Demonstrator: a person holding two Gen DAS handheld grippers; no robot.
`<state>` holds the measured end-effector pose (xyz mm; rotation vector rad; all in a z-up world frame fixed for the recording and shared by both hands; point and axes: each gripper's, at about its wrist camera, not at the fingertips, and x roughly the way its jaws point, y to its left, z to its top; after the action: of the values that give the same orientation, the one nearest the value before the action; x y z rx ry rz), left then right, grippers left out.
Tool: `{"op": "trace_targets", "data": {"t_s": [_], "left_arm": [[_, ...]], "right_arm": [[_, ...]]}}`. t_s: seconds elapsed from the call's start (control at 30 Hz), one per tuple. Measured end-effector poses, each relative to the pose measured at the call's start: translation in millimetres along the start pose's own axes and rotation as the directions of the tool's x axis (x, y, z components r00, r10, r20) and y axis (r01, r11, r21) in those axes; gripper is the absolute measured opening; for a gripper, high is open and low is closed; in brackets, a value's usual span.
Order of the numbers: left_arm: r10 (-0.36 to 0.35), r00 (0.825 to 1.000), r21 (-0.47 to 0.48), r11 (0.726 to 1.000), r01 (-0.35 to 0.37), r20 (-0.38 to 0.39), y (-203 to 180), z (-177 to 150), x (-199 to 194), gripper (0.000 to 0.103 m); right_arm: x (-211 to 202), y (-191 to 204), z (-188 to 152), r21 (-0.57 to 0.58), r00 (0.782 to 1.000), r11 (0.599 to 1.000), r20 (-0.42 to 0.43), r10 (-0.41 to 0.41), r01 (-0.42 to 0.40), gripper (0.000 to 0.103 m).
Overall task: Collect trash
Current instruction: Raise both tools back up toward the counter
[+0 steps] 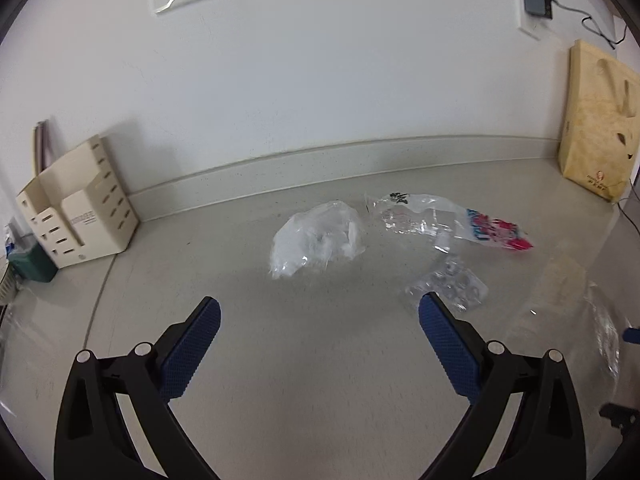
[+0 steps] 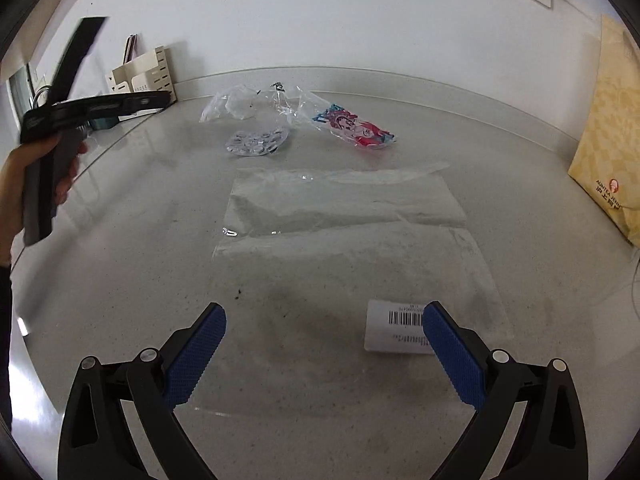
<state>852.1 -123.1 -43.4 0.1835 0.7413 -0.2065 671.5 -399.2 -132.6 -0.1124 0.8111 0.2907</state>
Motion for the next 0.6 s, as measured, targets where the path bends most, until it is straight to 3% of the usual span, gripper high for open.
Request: {"op": "trace_targets", "data": {"t_s": [0.07, 0.23, 0.4, 0.6], "left_arm": [[0.012, 0.999, 0.000, 1.000, -0.012, -0.038, 1.4, 7.4, 23.1, 0.099], [-0.008, 0.999, -0.014, 1.000, 0.008, -0.046, 6.7, 20.1, 57.1, 0.099], [0.009, 0.996, 0.008, 1.000, -0.008, -0.085, 6.1, 31.1, 93.7, 0.099], [-0.058, 0.989, 0.014, 0.998, 0.060, -0.135, 6.3, 41.5, 129.4, 0.099]], "right_arm": [[-0.9, -4.7, 6.1, -0.006, 1.000, 1.000, 0.016, 0.025, -0.025, 0.099], [7.5, -20.0, 29.3, 0.016, 0.998, 0.998, -0.006, 0.064, -0.064, 0.099], [24.5, -9.2, 34.7, -0.045, 0.999, 0.999, -0.052, 0.014, -0.016, 0.099], [49.3, -4.3, 38.8, -0.028, 0.993, 1.000, -0.122, -0.005, 0.002, 0.099]]}}
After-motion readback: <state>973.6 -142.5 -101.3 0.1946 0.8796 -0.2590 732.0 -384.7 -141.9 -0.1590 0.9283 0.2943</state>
